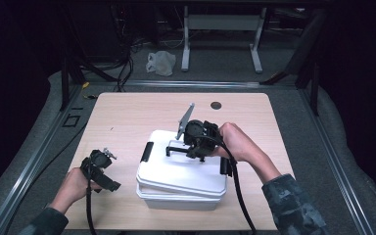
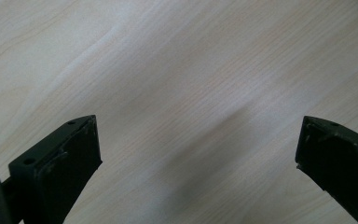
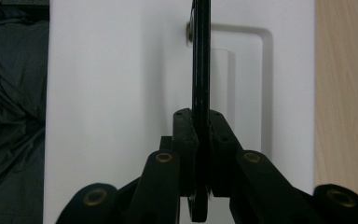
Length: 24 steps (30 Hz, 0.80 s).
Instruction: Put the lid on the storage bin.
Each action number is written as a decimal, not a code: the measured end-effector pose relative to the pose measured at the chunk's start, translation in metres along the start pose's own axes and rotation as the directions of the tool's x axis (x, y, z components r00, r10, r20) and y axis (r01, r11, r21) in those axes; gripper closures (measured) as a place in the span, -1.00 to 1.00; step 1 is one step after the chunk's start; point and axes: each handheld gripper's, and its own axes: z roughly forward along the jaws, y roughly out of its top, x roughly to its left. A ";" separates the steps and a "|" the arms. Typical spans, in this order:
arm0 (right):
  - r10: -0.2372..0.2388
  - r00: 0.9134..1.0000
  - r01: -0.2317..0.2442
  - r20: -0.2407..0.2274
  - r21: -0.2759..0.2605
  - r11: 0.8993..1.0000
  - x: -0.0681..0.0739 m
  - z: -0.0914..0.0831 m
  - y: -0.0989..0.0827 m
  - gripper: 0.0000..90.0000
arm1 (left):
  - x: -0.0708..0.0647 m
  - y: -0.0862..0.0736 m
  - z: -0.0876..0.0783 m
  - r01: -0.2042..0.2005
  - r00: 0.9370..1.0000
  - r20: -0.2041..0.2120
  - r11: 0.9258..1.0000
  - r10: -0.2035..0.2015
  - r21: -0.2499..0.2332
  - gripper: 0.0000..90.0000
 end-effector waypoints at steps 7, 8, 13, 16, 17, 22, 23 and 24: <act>-0.038 0.999 0.038 0.002 -0.031 0.999 0.007 -0.004 0.001 0.88 | -0.001 0.000 0.000 -0.002 1.000 0.001 1.000 0.002 0.004 -1.00; -0.038 0.999 0.038 0.002 -0.031 0.999 0.007 -0.004 0.001 0.88 | -0.001 0.000 0.000 -0.002 1.000 0.001 1.000 0.002 0.004 -1.00; -0.074 0.997 0.073 -0.022 -0.023 0.997 0.011 0.004 0.007 0.88 | -0.002 0.000 0.000 -0.001 1.000 0.003 1.000 0.001 0.002 -1.00; -0.080 0.996 0.080 -0.027 -0.007 0.997 0.011 0.007 0.008 0.88 | -0.001 0.000 0.001 -0.003 1.000 0.004 1.000 0.003 0.003 -1.00; -0.081 0.996 0.081 -0.023 -0.006 0.997 0.011 0.009 0.009 0.88 | -0.001 0.000 0.001 -0.006 1.000 0.004 1.000 0.006 0.007 -1.00; -0.096 0.995 0.097 -0.032 0.019 0.995 0.012 0.018 0.008 0.88 | -0.001 0.000 0.001 -0.008 1.000 0.006 1.000 0.008 0.008 -1.00; -0.097 0.995 0.098 -0.032 0.021 0.995 0.012 0.019 0.008 0.88 | -0.001 0.000 0.001 -0.007 1.000 0.007 1.000 0.007 0.007 -1.00; -0.094 0.995 0.095 -0.030 0.031 0.995 0.013 0.021 0.008 0.87 | -0.001 0.000 0.001 -0.007 1.000 0.007 1.000 0.007 0.008 -1.00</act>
